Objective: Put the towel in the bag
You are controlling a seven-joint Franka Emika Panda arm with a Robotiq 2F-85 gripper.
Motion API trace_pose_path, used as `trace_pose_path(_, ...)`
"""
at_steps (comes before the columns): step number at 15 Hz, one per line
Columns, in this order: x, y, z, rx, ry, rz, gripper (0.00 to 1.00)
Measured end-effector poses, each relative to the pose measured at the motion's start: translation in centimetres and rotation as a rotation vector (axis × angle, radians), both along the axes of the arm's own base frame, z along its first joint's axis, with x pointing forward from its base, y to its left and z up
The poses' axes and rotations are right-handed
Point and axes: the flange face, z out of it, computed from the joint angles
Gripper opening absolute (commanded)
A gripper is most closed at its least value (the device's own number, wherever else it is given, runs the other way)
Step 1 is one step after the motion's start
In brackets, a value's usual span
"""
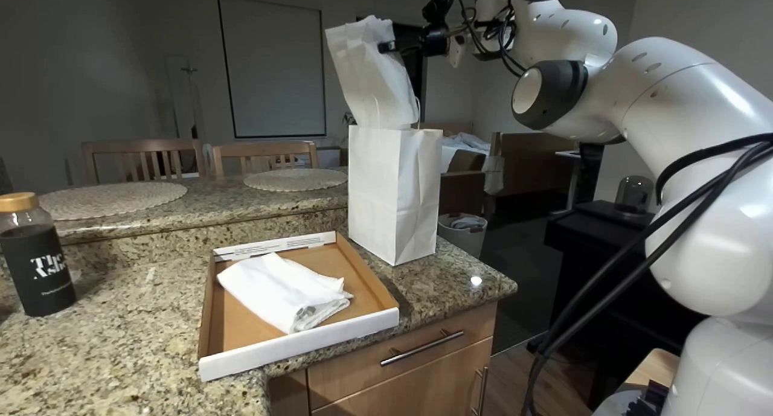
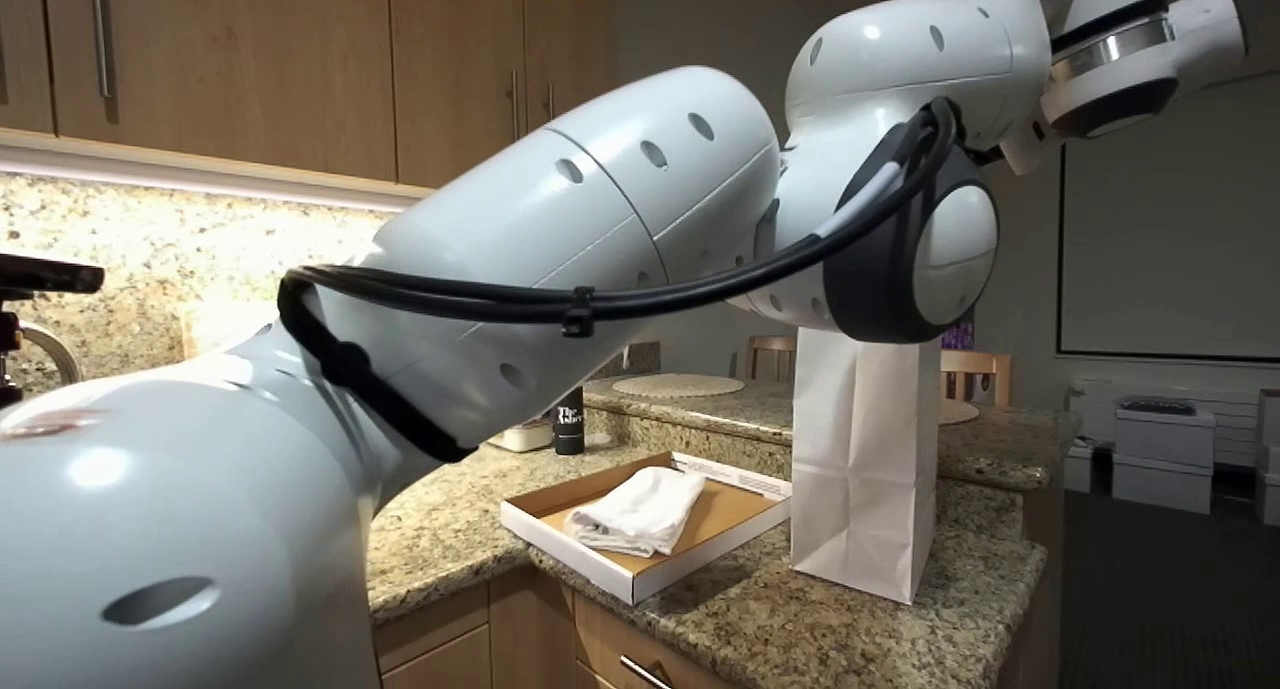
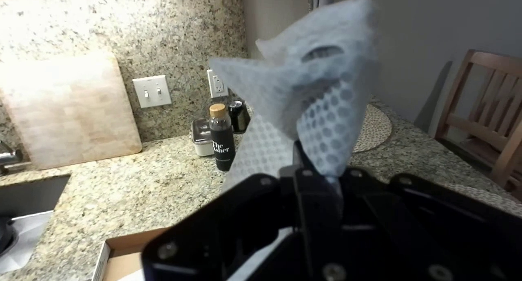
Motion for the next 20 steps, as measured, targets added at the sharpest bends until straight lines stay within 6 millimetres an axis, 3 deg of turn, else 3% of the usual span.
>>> trace_pose_path(3, 0.6, 0.0, -1.5, 0.024, 0.013, 0.008, 0.06)
trace_pose_path(7, 2.1, 1.9, -4.0, 0.042, 0.042, 0.039, 0.06)
trace_pose_path(10, 2.9, 2.6, -4.6, 0.046, 0.038, 0.031, 0.06)
trace_pose_path(13, 2.9, 2.5, -3.9, 0.038, 0.006, 0.012, 0.06)
trace_pose_path(20, 1.8, 3.4, -0.2, 0.007, -0.061, 0.02, 0.07)
